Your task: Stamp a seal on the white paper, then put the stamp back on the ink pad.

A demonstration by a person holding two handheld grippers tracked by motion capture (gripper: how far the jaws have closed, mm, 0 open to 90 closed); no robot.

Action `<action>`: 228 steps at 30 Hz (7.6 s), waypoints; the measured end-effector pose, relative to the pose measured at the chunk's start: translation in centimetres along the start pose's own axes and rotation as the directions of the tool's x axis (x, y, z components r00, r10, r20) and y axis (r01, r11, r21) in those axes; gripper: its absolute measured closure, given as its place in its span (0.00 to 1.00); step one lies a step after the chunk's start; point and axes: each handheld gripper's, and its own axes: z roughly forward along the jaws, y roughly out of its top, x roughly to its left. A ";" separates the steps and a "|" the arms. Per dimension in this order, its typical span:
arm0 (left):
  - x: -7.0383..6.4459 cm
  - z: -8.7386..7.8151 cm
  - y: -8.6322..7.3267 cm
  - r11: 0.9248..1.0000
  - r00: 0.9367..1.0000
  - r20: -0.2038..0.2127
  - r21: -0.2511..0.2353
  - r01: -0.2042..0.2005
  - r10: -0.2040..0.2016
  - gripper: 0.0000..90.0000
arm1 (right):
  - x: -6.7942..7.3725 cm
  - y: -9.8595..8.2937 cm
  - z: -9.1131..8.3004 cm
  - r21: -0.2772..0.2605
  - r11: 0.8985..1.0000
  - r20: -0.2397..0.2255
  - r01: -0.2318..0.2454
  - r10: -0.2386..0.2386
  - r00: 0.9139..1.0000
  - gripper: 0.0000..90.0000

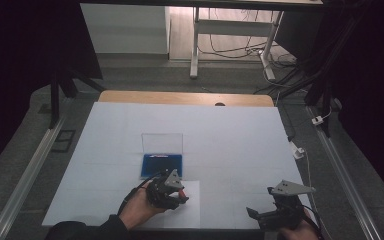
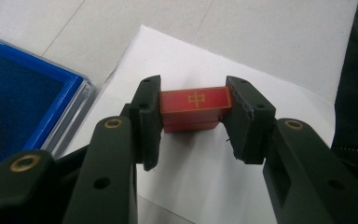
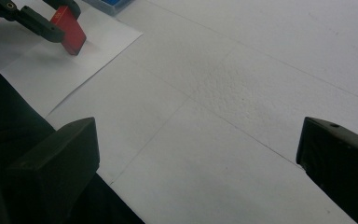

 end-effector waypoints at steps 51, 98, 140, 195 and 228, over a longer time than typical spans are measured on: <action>3.7 -4.2 -0.6 0.985 0.994 -0.050 -0.147 0.091 -0.100 0.65 | 0.0 0.0 0.0 0.000 1.000 -0.001 -0.002 0.002 1.000 0.00; 9.7 -3.4 -1.8 0.955 0.948 -0.162 -0.165 0.246 -0.273 0.64 | -0.1 0.0 0.1 0.009 1.000 -0.004 -0.006 0.006 1.000 0.00; 9.4 -3.1 -1.1 0.947 0.934 -0.189 -0.170 0.272 -0.302 0.35 | -0.1 -0.1 0.0 0.001 1.000 -0.004 -0.010 0.010 1.000 0.00; 5.1 -12.6 -8.4 0.887 0.927 -0.023 -0.300 0.351 -0.374 0.00 | 0.0 -0.1 -0.1 -0.003 1.000 -0.002 -0.013 0.013 1.000 0.00; 2.7 -15.0 -15.6 0.872 0.879 -0.115 -0.238 0.427 -0.462 0.00 | 0.0 0.0 0.0 0.012 1.000 0.010 -0.017 0.017 1.000 0.00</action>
